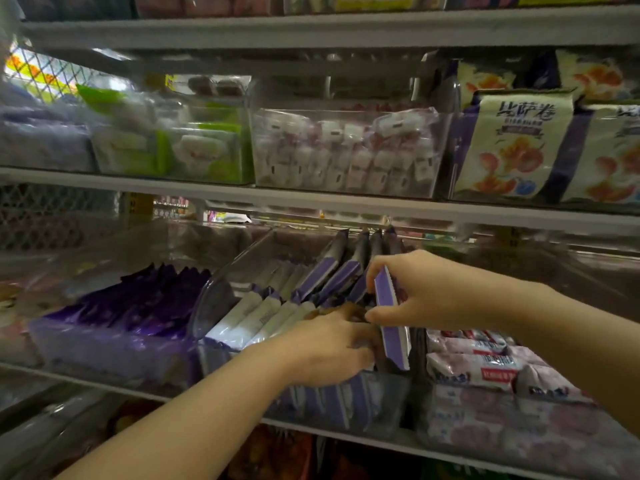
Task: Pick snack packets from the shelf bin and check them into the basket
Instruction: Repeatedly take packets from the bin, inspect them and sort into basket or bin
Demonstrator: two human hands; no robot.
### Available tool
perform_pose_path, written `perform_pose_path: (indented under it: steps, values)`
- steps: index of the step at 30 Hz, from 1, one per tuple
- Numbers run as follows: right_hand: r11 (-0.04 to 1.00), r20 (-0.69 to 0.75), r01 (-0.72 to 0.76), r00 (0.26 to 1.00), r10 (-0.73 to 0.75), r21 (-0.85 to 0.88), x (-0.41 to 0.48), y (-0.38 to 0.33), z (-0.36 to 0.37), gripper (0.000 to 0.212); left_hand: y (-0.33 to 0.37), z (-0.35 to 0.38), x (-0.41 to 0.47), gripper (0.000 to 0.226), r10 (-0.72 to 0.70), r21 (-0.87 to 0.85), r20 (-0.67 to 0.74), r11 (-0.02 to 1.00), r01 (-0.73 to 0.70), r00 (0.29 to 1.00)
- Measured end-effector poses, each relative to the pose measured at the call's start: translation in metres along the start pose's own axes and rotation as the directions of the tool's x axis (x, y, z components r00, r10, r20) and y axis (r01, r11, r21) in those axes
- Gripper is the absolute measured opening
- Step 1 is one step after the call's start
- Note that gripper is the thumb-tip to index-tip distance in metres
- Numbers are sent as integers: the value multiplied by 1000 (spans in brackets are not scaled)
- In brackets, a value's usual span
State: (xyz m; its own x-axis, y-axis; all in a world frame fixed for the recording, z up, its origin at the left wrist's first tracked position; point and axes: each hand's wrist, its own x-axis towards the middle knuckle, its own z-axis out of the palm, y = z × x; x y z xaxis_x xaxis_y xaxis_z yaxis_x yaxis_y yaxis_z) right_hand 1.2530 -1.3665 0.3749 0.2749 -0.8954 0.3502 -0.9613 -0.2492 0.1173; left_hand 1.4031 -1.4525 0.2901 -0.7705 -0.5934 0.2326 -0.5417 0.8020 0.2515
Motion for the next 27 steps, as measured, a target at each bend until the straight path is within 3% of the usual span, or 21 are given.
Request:
perform_pose_path:
  steps: [8, 15, 19, 27]
  values:
    - [994, -64, 62, 996, -68, -91, 0, 5, 15, 48, 3, 2, -3, 42, -34, 80, -40, 996, 37, 999]
    - [973, -176, 94, 975, -132, -211, -8, 2, 29, 50, -1, -2, -14, 44, -95, -13, -111, 996, 94, 989]
    - [953, -123, 123, 979, -162, -278, -11, -8, 34, 53, -15, -9, -30, 29, -136, -14, -118, 991, 135, 984]
    - [945, -27, 148, 986, -163, -290, -29, -9, 27, 46, 1, 4, -39, 40, -11, 57, -209, 998, 24, 978]
